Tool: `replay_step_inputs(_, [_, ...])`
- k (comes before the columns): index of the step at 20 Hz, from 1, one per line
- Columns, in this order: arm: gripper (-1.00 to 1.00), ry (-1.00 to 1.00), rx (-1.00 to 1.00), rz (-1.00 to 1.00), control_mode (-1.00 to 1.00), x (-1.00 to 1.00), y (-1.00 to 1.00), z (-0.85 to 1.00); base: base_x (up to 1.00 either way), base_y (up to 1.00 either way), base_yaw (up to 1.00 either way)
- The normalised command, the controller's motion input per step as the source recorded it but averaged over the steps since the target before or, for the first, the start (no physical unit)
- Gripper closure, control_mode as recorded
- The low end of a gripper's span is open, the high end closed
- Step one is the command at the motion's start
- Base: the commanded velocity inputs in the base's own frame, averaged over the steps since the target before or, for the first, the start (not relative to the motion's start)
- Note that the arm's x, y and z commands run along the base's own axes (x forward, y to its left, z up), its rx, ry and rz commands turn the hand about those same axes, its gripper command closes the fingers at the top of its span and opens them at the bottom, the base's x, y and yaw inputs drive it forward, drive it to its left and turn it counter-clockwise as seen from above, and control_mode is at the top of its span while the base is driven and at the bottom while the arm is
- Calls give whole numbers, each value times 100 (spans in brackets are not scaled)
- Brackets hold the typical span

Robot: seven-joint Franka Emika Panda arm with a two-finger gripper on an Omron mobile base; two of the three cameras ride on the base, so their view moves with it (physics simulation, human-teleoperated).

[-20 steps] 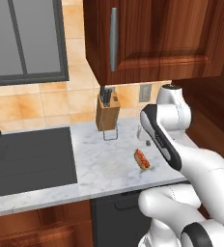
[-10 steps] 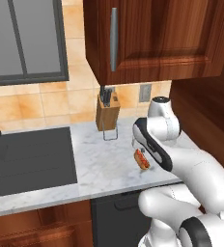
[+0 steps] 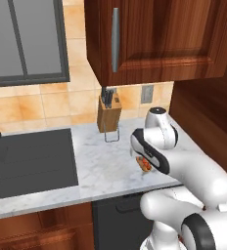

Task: Store the hot dog in the freezer for long-term storage. Close the freezer door after placing the cooked food.

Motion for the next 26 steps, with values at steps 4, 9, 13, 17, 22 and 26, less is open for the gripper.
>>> replay_step_inputs(4, [-100,4,-3,9,-100,36,-4,-22,0,0,0])
replay_step_inputs(9, [-100,3,0,6,-100,35,-10,-37,0,0,0])
replay_step_inputs(13, [-100,9,0,1,-100,12,0,-40,0,0,0])
replay_step_inputs(17, [-100,13,0,0,-100,0,0,-45,0,0,0])
replay_step_inputs(22, [-100,10,0,0,-100,0,0,-35,0,0,0])
replay_step_inputs(26, [-100,3,0,2,-100,4,0,-19,0,0,0])
